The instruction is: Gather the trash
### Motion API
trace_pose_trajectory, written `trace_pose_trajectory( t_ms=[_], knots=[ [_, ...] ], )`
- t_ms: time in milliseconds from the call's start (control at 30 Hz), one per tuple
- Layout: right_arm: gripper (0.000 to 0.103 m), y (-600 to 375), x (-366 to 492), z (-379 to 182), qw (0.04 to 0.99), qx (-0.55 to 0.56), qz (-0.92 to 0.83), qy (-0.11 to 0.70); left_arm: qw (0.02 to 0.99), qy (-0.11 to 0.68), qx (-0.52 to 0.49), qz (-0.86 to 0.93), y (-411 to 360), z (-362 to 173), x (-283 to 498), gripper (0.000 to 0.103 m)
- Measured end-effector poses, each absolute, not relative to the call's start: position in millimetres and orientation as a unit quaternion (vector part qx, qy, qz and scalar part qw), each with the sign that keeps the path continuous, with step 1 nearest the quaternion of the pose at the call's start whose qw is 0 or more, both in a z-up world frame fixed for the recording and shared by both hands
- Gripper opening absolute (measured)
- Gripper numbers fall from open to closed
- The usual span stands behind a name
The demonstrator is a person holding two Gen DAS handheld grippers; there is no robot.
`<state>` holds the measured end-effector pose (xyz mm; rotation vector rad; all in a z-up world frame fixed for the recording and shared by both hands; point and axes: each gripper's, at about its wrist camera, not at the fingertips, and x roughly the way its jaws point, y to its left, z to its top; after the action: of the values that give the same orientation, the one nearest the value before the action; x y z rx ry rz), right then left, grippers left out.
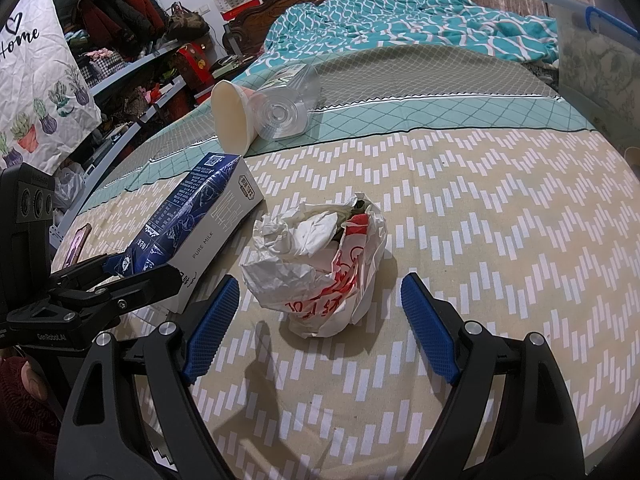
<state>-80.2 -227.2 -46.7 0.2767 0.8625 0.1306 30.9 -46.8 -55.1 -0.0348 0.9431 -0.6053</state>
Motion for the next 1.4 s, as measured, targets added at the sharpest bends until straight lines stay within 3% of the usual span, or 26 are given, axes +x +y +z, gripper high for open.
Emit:
trace_pose_trajectory(
  t_ms=[633,1133,1400],
  knots=[
    [0.082,-227.4,-80.9,-47.0,0.897,0.134,0.063,0.416,0.847,0.447,-0.017,-0.287,-46.5,-55.0,31.2,0.091],
    [0.074,-219.3,-77.4,-44.3,0.898,0.120,0.070,0.418,0.851,0.441,0.000,-0.285,-56.5,-51.6,24.4,0.090],
    [0.074,-222.1,-75.6,-44.7,0.897,0.122,0.071,0.418,0.848,0.451,0.003,-0.278,-59.3,-54.3,26.3,0.086]
  ],
)
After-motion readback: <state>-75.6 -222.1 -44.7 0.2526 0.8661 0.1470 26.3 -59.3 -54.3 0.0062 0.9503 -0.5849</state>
